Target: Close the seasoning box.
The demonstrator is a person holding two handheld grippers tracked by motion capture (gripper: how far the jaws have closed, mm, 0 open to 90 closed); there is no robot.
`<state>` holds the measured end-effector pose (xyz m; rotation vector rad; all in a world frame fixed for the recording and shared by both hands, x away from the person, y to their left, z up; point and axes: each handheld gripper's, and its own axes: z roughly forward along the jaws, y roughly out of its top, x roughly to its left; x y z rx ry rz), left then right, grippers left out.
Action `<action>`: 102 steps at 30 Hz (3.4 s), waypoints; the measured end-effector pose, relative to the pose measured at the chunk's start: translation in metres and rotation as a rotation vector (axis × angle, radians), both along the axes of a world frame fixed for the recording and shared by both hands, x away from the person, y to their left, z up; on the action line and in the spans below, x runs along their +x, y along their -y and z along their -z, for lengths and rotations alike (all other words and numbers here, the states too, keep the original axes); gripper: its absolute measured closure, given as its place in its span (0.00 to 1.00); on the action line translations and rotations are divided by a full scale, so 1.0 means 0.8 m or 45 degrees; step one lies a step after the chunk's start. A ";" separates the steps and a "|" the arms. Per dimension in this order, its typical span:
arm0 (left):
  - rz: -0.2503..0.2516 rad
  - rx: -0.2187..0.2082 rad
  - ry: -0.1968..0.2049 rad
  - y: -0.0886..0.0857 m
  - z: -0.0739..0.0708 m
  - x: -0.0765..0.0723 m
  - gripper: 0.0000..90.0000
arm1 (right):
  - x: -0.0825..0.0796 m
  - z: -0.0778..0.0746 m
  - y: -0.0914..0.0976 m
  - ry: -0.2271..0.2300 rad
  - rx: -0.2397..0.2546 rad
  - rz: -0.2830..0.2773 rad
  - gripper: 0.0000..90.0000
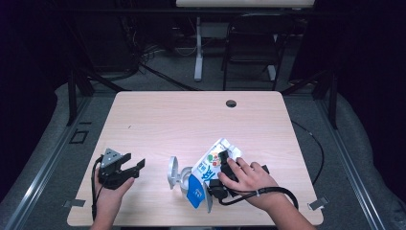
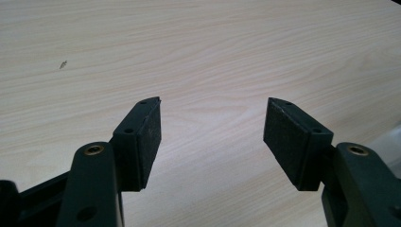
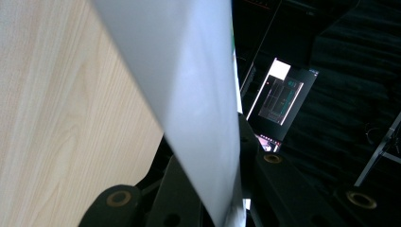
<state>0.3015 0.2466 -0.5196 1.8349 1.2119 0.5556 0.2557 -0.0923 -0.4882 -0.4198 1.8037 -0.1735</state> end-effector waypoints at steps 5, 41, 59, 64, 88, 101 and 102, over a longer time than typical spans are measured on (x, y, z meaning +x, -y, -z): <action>-0.002 0.000 0.000 0.000 0.000 0.000 0.42 | -0.001 0.000 0.001 0.002 -0.010 -0.001 0.95; 0.002 0.005 0.000 0.001 0.001 0.000 0.42 | -0.003 -0.008 0.006 0.047 0.026 -0.004 0.98; 0.003 0.012 -0.012 0.002 0.004 0.001 0.42 | -0.003 -0.001 0.021 -0.050 0.184 0.050 0.98; 0.002 0.014 -0.015 0.002 0.004 0.001 0.42 | -0.004 0.002 0.024 -0.098 0.246 0.076 0.99; 0.003 0.020 -0.021 0.003 0.006 0.001 0.42 | -0.007 0.013 0.032 -0.273 0.533 0.136 1.00; -0.005 0.020 -0.021 0.002 0.006 0.001 0.42 | -0.006 0.016 0.037 -0.387 0.727 0.163 1.00; -0.003 0.022 -0.020 0.002 0.006 0.001 0.42 | -0.007 0.017 0.038 -0.400 0.755 0.159 1.00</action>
